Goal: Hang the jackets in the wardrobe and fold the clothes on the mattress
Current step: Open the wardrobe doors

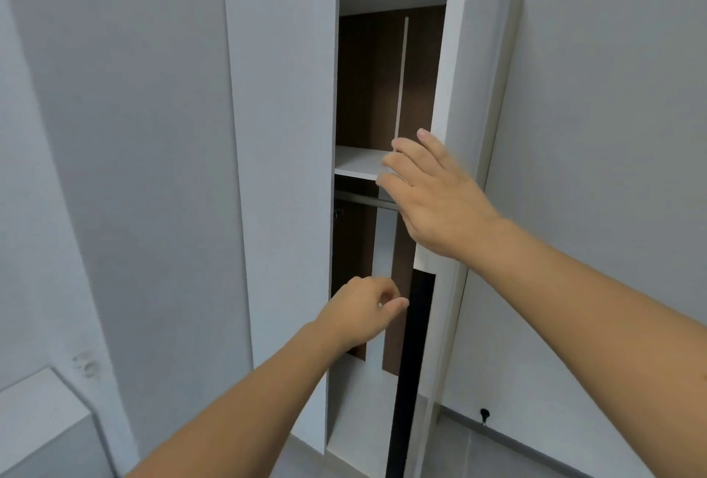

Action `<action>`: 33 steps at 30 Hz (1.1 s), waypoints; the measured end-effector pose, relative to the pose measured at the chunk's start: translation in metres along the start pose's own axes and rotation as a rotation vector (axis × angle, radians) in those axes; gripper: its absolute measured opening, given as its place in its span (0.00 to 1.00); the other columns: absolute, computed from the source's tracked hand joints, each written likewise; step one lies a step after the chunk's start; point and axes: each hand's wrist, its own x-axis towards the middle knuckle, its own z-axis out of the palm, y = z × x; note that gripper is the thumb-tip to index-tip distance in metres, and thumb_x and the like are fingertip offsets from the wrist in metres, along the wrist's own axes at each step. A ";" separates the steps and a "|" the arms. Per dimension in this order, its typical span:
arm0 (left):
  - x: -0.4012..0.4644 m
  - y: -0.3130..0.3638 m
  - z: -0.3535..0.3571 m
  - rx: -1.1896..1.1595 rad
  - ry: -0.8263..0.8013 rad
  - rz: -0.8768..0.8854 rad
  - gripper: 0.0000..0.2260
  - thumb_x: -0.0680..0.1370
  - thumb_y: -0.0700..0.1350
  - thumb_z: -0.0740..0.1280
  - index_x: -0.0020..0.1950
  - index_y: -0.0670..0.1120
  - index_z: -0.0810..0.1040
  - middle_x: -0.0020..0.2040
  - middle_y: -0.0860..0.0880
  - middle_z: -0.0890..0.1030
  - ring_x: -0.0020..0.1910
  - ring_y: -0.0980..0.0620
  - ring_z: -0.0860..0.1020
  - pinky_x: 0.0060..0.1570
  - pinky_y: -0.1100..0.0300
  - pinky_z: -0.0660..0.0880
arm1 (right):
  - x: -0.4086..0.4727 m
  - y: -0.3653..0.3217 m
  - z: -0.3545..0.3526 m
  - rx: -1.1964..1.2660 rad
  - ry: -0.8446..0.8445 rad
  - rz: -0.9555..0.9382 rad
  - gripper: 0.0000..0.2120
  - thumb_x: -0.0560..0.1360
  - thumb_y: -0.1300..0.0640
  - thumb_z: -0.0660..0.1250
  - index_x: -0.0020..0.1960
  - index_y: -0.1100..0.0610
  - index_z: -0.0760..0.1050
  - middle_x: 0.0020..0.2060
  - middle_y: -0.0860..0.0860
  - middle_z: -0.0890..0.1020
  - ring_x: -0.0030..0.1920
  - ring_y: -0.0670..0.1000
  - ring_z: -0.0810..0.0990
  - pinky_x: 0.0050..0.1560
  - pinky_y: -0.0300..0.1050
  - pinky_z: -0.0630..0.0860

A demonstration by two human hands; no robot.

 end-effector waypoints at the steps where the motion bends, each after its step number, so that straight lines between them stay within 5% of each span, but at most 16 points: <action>1: 0.004 -0.012 -0.009 0.084 -0.018 0.009 0.12 0.82 0.55 0.61 0.60 0.50 0.77 0.53 0.51 0.82 0.49 0.55 0.79 0.54 0.58 0.78 | 0.013 -0.006 0.002 0.042 -0.028 0.040 0.19 0.74 0.62 0.65 0.65 0.57 0.74 0.65 0.56 0.76 0.71 0.59 0.67 0.77 0.58 0.51; 5: 0.035 -0.062 -0.046 0.324 -0.012 -0.021 0.16 0.84 0.50 0.57 0.69 0.47 0.73 0.66 0.48 0.77 0.62 0.48 0.77 0.60 0.58 0.73 | 0.072 -0.029 0.025 0.194 -0.134 0.236 0.24 0.76 0.59 0.63 0.72 0.56 0.66 0.68 0.54 0.72 0.71 0.55 0.67 0.77 0.54 0.49; 9: 0.095 -0.119 -0.080 0.526 -0.030 0.017 0.20 0.84 0.47 0.57 0.76 0.46 0.64 0.75 0.48 0.66 0.70 0.46 0.70 0.67 0.53 0.68 | 0.133 -0.045 0.074 0.464 -0.283 0.525 0.22 0.76 0.61 0.64 0.69 0.59 0.66 0.62 0.55 0.73 0.62 0.56 0.72 0.67 0.52 0.68; 12: 0.142 -0.164 -0.099 0.706 -0.037 0.113 0.21 0.83 0.43 0.57 0.77 0.44 0.62 0.76 0.46 0.64 0.73 0.45 0.64 0.71 0.53 0.61 | 0.170 -0.046 0.128 0.720 -0.346 0.693 0.23 0.77 0.64 0.63 0.71 0.60 0.64 0.65 0.57 0.70 0.61 0.57 0.73 0.62 0.51 0.74; 20: 0.281 -0.255 -0.121 1.046 -0.151 0.373 0.27 0.83 0.46 0.56 0.80 0.43 0.52 0.81 0.44 0.52 0.80 0.43 0.45 0.77 0.48 0.41 | 0.266 -0.007 0.255 1.225 -0.223 1.160 0.23 0.85 0.59 0.52 0.79 0.56 0.53 0.74 0.53 0.63 0.71 0.54 0.65 0.58 0.39 0.63; 23: 0.321 -0.269 -0.109 1.114 -0.176 0.457 0.28 0.83 0.48 0.57 0.81 0.44 0.51 0.81 0.44 0.49 0.80 0.43 0.42 0.76 0.47 0.38 | 0.287 -0.005 0.293 1.293 -0.186 1.198 0.23 0.85 0.55 0.52 0.79 0.55 0.54 0.76 0.51 0.62 0.75 0.53 0.61 0.68 0.44 0.62; 26: 0.348 -0.278 -0.096 1.179 -0.181 0.466 0.29 0.83 0.50 0.56 0.81 0.45 0.49 0.81 0.44 0.46 0.79 0.43 0.39 0.75 0.45 0.35 | 0.306 0.002 0.330 1.350 -0.136 1.203 0.24 0.85 0.53 0.53 0.79 0.56 0.54 0.76 0.51 0.62 0.75 0.53 0.61 0.66 0.42 0.61; 31: 0.368 -0.297 -0.084 1.307 -0.176 0.423 0.33 0.82 0.54 0.57 0.81 0.49 0.43 0.81 0.45 0.38 0.77 0.41 0.31 0.73 0.41 0.30 | 0.340 0.005 0.374 1.391 -0.064 1.165 0.19 0.83 0.49 0.57 0.70 0.58 0.67 0.58 0.51 0.77 0.58 0.52 0.77 0.53 0.44 0.75; 33: 0.371 -0.304 -0.083 1.310 -0.196 0.427 0.34 0.82 0.54 0.58 0.81 0.51 0.42 0.80 0.46 0.36 0.76 0.42 0.29 0.72 0.39 0.29 | 0.343 0.007 0.385 1.332 0.018 1.182 0.13 0.83 0.52 0.56 0.62 0.59 0.71 0.46 0.48 0.76 0.47 0.47 0.76 0.41 0.38 0.73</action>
